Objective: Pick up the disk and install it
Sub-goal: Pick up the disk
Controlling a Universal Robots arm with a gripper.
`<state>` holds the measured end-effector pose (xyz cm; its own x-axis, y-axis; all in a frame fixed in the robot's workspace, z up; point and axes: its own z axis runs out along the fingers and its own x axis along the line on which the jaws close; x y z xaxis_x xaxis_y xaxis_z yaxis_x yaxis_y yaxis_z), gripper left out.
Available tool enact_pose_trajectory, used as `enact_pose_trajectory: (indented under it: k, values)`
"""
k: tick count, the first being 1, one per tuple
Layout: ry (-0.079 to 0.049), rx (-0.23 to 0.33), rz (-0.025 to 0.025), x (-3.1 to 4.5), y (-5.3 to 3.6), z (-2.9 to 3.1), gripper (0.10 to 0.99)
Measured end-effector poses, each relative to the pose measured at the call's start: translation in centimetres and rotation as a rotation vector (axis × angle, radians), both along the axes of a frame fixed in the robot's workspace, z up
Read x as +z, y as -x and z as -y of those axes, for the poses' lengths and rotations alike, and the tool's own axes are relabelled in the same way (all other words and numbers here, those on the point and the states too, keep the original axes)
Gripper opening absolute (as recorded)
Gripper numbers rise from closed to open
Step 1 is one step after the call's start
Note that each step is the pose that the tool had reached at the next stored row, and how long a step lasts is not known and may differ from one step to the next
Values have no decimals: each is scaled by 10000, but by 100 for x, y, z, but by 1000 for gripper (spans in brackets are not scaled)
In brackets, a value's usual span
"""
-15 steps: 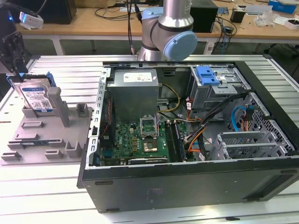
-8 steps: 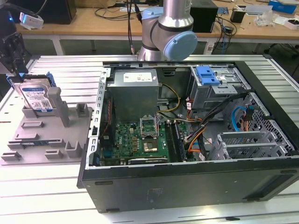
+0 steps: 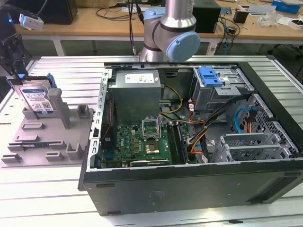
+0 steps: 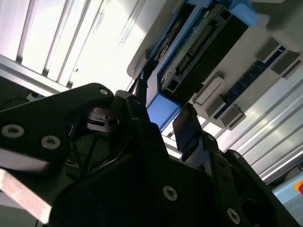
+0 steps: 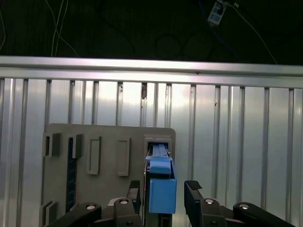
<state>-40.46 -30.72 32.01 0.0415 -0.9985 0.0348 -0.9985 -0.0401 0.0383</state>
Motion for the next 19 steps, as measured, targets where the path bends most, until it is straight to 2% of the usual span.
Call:
enact_pose_trajectory:
  k: [19]
  values:
    - [0, 0, 1, -75, -7, 3, 498]
